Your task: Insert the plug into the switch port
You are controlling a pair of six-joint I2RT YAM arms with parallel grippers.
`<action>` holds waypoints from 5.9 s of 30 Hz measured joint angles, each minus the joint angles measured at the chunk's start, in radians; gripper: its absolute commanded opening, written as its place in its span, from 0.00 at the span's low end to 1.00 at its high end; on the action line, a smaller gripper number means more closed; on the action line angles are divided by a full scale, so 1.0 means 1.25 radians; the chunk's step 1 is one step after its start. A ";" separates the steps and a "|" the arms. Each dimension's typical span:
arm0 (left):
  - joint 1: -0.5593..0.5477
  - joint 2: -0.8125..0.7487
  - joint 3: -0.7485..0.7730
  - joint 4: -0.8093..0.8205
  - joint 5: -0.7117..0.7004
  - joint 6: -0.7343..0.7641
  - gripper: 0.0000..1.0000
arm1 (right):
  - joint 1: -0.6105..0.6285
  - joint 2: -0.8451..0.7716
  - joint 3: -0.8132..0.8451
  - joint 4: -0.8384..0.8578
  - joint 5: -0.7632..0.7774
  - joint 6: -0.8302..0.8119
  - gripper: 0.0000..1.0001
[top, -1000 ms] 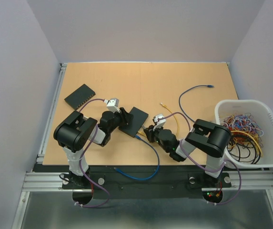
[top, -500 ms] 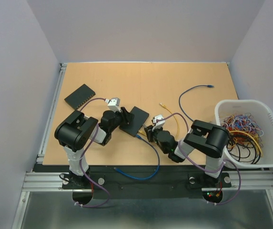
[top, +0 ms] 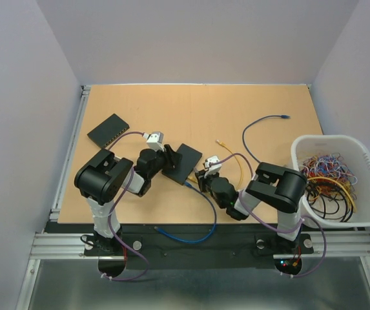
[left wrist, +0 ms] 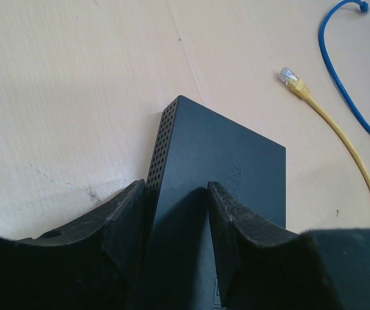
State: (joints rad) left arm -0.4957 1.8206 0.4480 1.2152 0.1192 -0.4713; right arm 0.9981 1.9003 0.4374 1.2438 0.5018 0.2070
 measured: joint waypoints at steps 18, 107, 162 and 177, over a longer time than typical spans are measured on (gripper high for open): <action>-0.002 0.053 0.065 0.010 0.077 0.081 0.48 | 0.045 0.026 0.010 0.017 0.060 -0.098 0.00; -0.079 0.123 0.221 -0.103 0.276 0.187 0.70 | -0.019 -0.125 -0.143 -0.027 -0.007 -0.158 0.17; -0.200 -0.805 -0.104 -0.795 -0.330 -0.016 0.62 | -0.713 0.087 0.731 -1.003 -0.093 0.218 0.80; -0.222 -0.805 -0.108 -0.778 -0.345 -0.016 0.61 | -0.779 0.311 1.017 -1.110 -0.042 0.195 0.75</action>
State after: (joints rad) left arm -0.7738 0.8143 0.3134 0.2428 -0.3122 -0.4911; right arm 0.0242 2.2894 1.7081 -0.1432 0.4500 0.4507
